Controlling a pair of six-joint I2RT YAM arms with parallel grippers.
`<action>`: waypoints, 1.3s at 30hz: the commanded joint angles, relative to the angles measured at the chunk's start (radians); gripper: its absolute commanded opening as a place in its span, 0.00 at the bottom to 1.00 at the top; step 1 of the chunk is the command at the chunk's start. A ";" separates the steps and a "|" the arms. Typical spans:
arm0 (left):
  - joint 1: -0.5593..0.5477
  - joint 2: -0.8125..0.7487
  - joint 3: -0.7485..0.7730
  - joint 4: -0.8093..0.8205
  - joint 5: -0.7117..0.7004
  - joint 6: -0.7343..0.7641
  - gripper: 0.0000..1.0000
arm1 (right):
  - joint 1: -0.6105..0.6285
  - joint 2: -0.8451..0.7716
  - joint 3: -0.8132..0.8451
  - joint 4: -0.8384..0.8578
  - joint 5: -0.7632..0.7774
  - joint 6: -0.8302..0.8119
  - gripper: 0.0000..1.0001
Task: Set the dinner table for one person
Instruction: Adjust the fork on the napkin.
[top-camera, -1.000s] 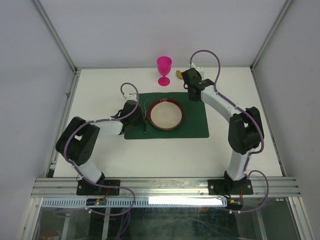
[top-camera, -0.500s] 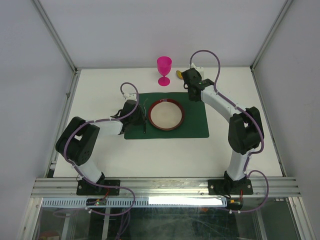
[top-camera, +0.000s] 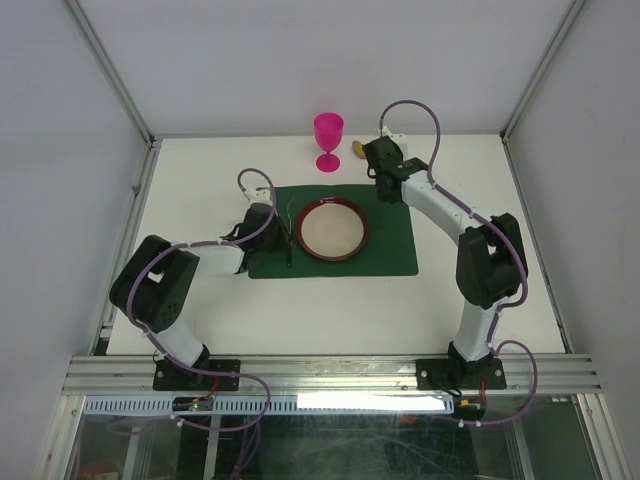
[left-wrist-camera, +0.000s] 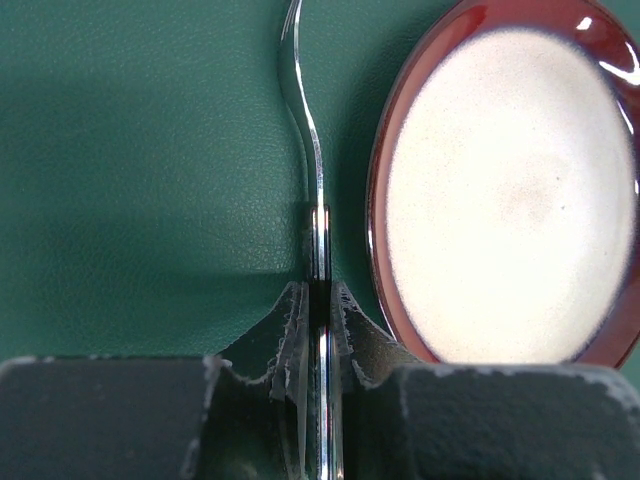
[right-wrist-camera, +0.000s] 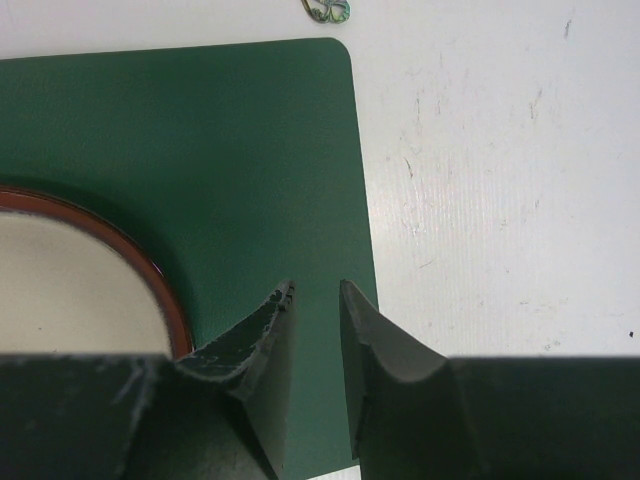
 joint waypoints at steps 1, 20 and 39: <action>0.019 -0.031 -0.047 0.024 0.065 -0.026 0.00 | 0.005 0.002 0.007 0.022 0.009 -0.014 0.27; 0.155 0.045 -0.123 0.250 0.372 -0.087 0.00 | 0.005 0.000 0.010 0.016 0.015 -0.018 0.27; 0.251 0.055 -0.164 0.316 0.493 -0.107 0.30 | 0.005 0.014 0.019 0.013 0.011 -0.020 0.27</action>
